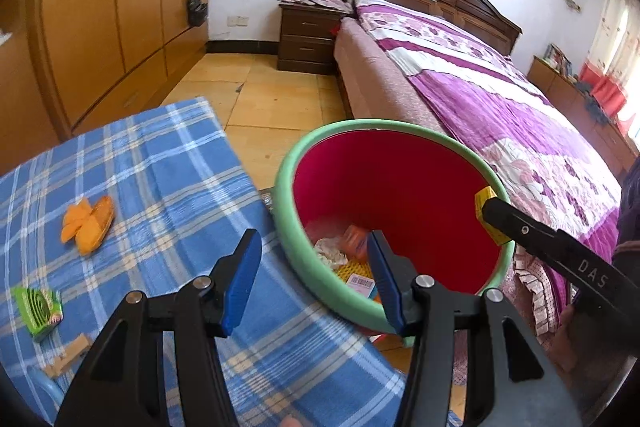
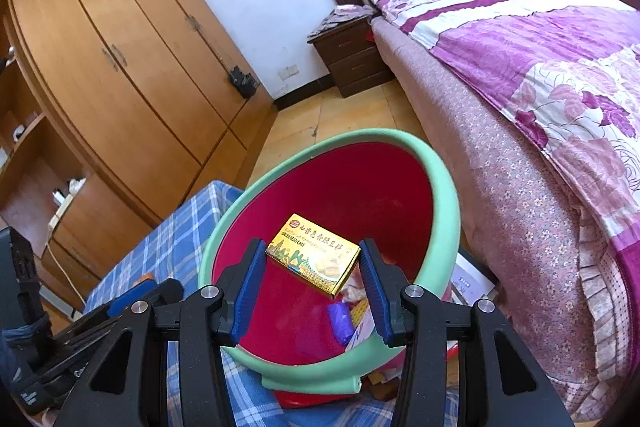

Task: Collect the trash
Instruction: 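Open both tools to drop the orange and yellow boxes into the bucket, then move both open tools back over the table items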

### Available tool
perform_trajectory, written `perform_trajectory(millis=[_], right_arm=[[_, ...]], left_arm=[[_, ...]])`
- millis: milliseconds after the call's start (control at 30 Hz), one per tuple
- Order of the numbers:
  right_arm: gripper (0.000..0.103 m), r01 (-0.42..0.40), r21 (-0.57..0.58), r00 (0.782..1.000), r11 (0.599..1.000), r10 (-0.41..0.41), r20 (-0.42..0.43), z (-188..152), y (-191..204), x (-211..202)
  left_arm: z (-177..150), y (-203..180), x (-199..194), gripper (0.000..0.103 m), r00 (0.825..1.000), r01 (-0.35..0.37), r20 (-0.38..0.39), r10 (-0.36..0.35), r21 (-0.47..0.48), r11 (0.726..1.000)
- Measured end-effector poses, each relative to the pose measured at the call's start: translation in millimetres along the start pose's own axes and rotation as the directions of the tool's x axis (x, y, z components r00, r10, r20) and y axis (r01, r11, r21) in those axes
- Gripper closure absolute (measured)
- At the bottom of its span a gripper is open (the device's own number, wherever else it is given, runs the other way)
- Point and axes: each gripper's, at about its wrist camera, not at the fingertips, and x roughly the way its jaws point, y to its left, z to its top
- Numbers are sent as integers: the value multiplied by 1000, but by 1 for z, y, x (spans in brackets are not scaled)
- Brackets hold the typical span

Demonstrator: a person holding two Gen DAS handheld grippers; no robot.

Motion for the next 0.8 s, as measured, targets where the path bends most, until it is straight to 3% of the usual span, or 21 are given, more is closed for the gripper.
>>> perform_trajectory(millis=[300,367,500,567,800], right_arm=[[52,-14,-16,1000,1000,14,-25,-5,9,7],[44,-13,-22,1000,1000,12,-23,-5,10,6],[41,-11,-33,1000,999,11,-23,-6,16,4],[30,-15,-30,1000,999,14,-18,-6,17,2],[29,-7,-13,1000,1000,7,7,-7,18,-11]], left_arm=[[-7,19,-8,48,1000,-16,-9,16,-55,998],[-8,21,-11,48,1000,-19,-6,19,-55,998],[-10,24,-16,48,1000,-31,2,31,-56,998],[-10,25,-20,48,999,-37,5,37,-58,998],[-13,35,-38,48,999,-42,30,45,-83,996]])
